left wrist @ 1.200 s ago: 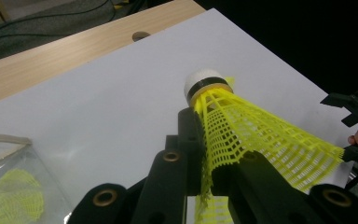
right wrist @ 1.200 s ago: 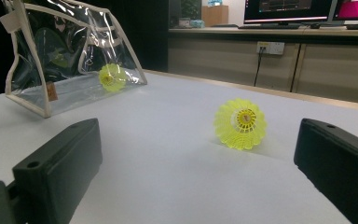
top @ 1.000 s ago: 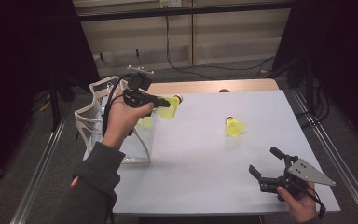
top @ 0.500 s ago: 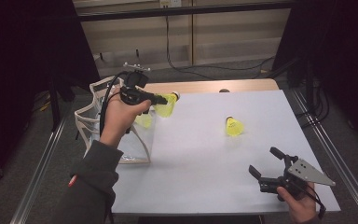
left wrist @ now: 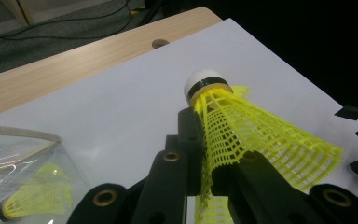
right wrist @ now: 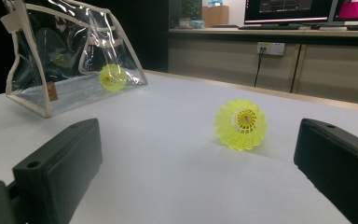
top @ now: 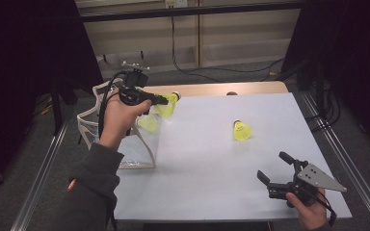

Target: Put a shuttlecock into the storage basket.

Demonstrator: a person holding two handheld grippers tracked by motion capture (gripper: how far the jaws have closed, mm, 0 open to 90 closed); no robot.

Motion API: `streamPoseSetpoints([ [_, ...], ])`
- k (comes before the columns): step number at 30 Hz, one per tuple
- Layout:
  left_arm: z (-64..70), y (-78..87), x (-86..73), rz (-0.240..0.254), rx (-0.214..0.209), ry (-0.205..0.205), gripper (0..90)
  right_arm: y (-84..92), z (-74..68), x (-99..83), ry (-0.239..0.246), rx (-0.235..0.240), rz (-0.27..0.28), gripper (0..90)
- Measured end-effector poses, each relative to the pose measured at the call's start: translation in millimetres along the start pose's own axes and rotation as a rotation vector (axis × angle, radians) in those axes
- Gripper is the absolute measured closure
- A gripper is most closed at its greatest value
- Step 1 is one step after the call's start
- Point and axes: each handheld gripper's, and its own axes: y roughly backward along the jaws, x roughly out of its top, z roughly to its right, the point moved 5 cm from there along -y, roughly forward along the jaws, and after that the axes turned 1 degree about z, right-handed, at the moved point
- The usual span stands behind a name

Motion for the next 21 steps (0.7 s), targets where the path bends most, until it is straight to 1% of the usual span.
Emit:
streamPoseSetpoints([
  [10,-3.0,5.8,2.7,0.002,0.021,-0.001,87.2,0.0,-0.1,0.0,0.000,0.001,0.000,1.1],
  [15,-6.8,9.9,4.4,0.007,0.030,0.002,87.2,0.0,-0.1,0.0,0.002,0.000,0.001,1.0],
  [16,-7.0,10.2,4.6,0.012,0.032,0.009,87.2,0.1,-0.1,0.0,0.001,0.000,0.000,1.0],
  [21,-10.7,14.2,5.6,0.012,0.046,0.005,87.2,0.2,-0.2,0.1,0.002,0.001,0.000,1.1],
])
